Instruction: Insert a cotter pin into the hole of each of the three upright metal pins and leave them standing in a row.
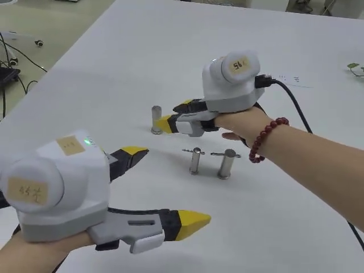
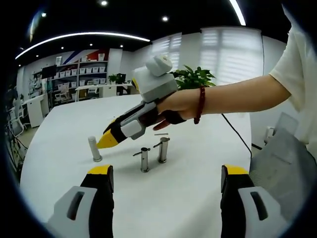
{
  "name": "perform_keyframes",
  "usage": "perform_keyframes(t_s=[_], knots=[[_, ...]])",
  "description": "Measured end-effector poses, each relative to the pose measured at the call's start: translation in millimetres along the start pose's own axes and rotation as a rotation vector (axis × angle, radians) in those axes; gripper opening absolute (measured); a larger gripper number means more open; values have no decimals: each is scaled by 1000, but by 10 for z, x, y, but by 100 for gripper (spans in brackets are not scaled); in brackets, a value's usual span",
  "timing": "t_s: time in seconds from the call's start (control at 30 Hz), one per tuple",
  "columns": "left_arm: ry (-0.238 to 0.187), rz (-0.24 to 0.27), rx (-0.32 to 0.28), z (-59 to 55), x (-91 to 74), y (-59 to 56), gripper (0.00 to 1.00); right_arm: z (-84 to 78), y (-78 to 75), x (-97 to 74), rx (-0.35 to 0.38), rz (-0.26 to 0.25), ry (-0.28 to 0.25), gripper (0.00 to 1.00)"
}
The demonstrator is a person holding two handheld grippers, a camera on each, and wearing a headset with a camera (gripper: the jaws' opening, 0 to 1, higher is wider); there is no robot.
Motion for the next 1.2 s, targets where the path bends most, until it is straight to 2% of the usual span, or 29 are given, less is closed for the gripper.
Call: perform_keyframes(t_s=[0.2, 0.3, 0.4, 0.6, 0.8, 0.9, 1.2], knots=[[2, 1, -13, -9, -12, 24, 96, -17, -54, 202, 14, -39, 3, 37], [10, 5, -11, -25, -19, 36, 96, -61, -61, 248, 28, -51, 7, 35], [12, 8, -7, -27, -21, 42, 96, -92, -44, 286, 12, -47, 10, 34], [3, 22, -5, -10, -31, 72, 96, -74, -49, 352, 21, -56, 0, 29], [8, 32, -5, -12, -29, 83, 94, -86, -27, 303, 17, -73, 8, 22], [7, 34, -3, -9, -31, 87, 94, -76, -9, 280, 8, -71, 4, 16], [17, 31, 3, -18, -33, 74, 93, -65, 33, 266, 16, -84, 7, 15]])
Point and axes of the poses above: the centre of the closed fingertips' face, and the gripper's own axes: x roughly forward along the fingers, y roughly to its left, z roughly out of its top, the point moved 7 cm from there along -x, roughly backward along the fingers, and after that the axes turned 9 degrees about -z, right-handed, at the moved point
